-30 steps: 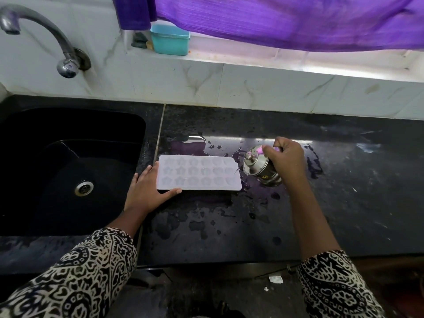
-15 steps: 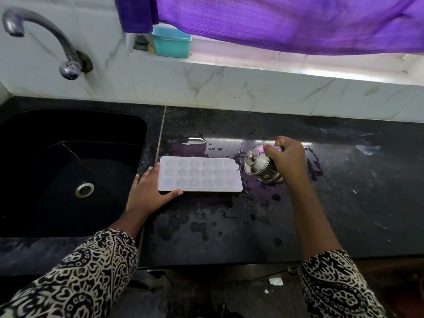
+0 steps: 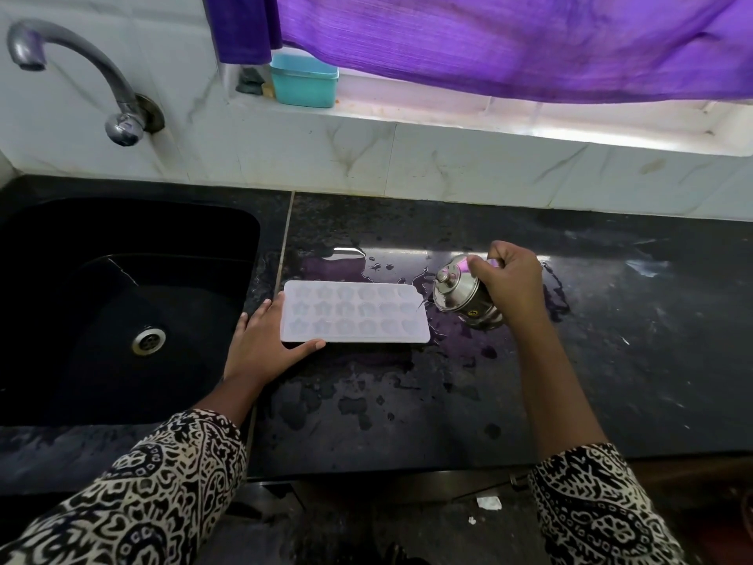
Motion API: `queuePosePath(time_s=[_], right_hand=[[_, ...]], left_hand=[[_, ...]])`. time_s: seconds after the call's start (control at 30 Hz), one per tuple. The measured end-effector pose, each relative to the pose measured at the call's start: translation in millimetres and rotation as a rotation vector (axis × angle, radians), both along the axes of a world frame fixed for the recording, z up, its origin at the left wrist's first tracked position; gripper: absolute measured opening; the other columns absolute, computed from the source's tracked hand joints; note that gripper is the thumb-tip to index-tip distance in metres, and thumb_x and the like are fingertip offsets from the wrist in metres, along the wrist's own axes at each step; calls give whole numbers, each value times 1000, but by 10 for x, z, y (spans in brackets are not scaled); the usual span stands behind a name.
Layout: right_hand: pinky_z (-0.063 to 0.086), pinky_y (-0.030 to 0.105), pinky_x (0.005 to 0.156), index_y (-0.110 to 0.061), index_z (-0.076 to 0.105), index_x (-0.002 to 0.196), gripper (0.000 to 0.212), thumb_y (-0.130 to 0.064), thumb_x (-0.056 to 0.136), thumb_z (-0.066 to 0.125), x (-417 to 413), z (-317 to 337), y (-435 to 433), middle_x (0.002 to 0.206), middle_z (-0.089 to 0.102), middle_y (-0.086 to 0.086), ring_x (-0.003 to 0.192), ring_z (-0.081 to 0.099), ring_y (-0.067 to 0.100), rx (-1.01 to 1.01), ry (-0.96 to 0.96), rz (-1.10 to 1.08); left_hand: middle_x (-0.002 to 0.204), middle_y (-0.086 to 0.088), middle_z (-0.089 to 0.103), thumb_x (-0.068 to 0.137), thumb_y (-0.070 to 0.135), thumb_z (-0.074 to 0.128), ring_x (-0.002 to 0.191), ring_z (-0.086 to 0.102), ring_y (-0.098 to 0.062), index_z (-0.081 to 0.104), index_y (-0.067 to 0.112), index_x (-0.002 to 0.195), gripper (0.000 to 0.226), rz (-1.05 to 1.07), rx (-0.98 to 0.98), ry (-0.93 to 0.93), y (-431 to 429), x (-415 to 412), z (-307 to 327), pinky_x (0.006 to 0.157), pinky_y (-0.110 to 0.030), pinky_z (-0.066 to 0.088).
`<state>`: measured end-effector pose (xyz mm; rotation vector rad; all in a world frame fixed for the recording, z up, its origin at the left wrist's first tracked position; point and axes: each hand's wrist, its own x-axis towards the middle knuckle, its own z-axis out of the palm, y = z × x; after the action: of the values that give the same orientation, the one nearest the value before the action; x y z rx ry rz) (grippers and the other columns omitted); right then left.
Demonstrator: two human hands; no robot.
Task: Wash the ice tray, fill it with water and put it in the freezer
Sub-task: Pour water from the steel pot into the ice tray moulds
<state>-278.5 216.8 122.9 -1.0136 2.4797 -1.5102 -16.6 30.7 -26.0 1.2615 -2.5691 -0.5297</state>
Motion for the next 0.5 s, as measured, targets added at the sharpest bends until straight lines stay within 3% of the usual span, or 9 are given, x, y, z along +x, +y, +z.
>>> queuePosePath(time_s=[0.17, 0.3, 0.5], right_hand=[[26, 6, 38, -19, 32, 56, 43, -7, 82, 65, 18, 14, 2, 52, 34, -5, 37, 35, -1, -8, -2, -1], [31, 15, 43, -19, 33, 56, 42, -7, 82, 64, 24, 19, 5, 52, 36, -5, 43, 34, 1, -6, -16, -9], [32, 14, 43, -19, 35, 57, 41, -8, 83, 64, 26, 43, 20, 53, 38, -5, 46, 35, 4, -14, -19, -20]], left_hand=[[157, -4, 34, 57, 93, 33, 148, 23, -18, 19, 15, 154, 125, -1, -5, 8, 0, 5, 0, 121, -43, 11], [157, -3, 34, 57, 93, 32, 148, 23, -17, 18, 16, 154, 125, -1, -3, 3, -3, 1, -4, 121, -42, 11], [157, -4, 33, 57, 94, 32, 148, 22, -17, 17, 16, 155, 126, -4, -4, -6, -15, 8, -22, 121, -42, 11]])
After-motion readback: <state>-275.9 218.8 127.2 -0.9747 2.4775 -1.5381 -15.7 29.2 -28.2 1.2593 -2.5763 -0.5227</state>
